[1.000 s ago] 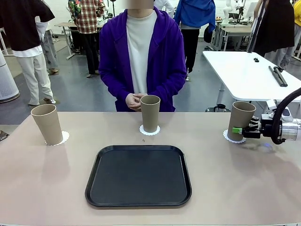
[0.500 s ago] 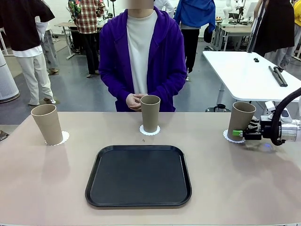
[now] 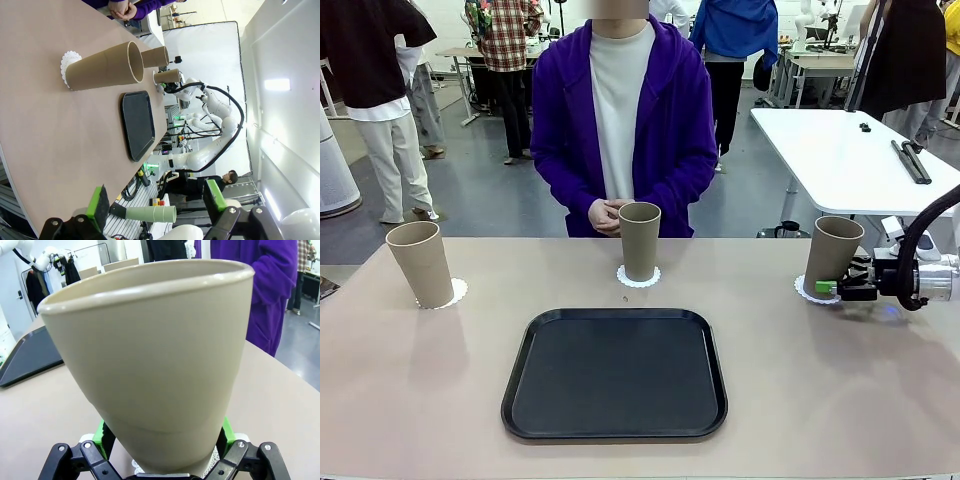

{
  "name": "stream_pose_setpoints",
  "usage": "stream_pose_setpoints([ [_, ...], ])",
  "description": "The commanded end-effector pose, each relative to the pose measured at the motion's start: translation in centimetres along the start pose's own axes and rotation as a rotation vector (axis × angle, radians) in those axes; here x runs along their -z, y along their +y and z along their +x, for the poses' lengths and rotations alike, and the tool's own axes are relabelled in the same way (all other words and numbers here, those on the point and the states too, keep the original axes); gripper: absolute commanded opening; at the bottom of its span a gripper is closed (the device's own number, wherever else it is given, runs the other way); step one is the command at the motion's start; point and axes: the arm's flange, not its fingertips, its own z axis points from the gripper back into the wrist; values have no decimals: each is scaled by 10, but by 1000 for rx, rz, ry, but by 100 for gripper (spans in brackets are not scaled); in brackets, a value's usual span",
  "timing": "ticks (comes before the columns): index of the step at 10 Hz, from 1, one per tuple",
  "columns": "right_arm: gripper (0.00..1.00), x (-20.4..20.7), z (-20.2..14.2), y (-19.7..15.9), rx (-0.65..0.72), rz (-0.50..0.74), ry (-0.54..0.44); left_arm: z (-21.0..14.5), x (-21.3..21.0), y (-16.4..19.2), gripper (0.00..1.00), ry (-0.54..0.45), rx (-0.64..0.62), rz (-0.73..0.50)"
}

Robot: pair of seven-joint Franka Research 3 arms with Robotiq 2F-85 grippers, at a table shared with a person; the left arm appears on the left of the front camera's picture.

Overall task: Place coasters on the table and set cups on them.
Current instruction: Take one Reusable plastic cup from the Flat Tray and place it on a coaster set by the human.

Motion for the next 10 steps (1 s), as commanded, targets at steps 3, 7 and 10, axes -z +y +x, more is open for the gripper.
stream_pose_setpoints([
  [3,100,-5,3,-4,20,23,96,-1,-1,-2,100,-1,-7,8],
  [7,100,-22,3,-2,20,14,146,-1,-1,-2,100,-1,-7,8],
  [10,100,-43,4,1,22,-16,168,-1,-1,-2,100,-1,-7,8],
])
